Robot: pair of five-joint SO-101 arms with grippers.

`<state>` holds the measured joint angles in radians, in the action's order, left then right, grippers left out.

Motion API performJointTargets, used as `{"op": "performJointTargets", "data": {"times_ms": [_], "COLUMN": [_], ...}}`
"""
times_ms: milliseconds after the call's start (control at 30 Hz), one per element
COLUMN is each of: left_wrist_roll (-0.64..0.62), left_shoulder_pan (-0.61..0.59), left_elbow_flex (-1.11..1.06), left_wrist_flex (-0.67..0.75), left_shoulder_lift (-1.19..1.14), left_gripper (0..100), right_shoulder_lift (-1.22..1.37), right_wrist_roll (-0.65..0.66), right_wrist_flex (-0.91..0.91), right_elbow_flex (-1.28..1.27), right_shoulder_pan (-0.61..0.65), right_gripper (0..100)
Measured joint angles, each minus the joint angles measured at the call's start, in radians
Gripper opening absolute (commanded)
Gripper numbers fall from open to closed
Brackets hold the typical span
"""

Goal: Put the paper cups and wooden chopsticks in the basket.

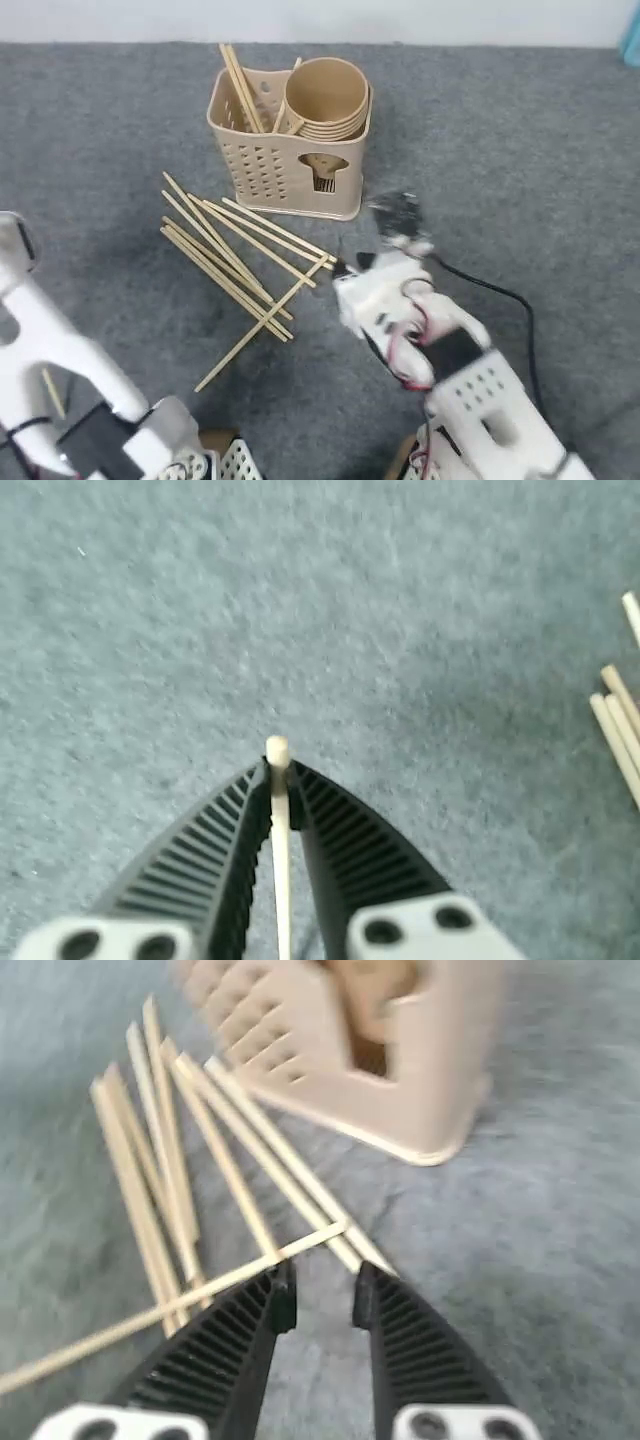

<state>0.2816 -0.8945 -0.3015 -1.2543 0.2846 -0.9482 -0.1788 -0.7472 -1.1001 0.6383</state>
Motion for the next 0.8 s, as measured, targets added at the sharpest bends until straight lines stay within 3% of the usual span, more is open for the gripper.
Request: {"op": "performJointTargets", "data": {"times_ms": [233,433,733,800], "left_wrist_roll": [0.0,0.0,0.0,0.0], "left_shoulder_pan": [-0.002,-0.011,-0.015,-0.015], "left_elbow_flex": [-0.009,-0.089,-0.164,-0.17], "left_wrist_flex": [0.003,0.107,0.199,0.201], "left_shoulder_lift": [0.02,0.025,0.028,0.028], "left_gripper": [1,1,1,1], "right_shoulder_lift": [0.46,0.783,1.008,1.031], "right_wrist_roll": [0.15,0.253,0.299,0.299], "right_wrist_flex": [0.133,0.176,0.18,0.18], "right_elbow_flex": [0.196,0.345,0.491,0.499], "right_shoulder_pan": [0.097,0.1,0.101,0.101], "right_gripper": [5.6,5.6,4.8,0.8]}}
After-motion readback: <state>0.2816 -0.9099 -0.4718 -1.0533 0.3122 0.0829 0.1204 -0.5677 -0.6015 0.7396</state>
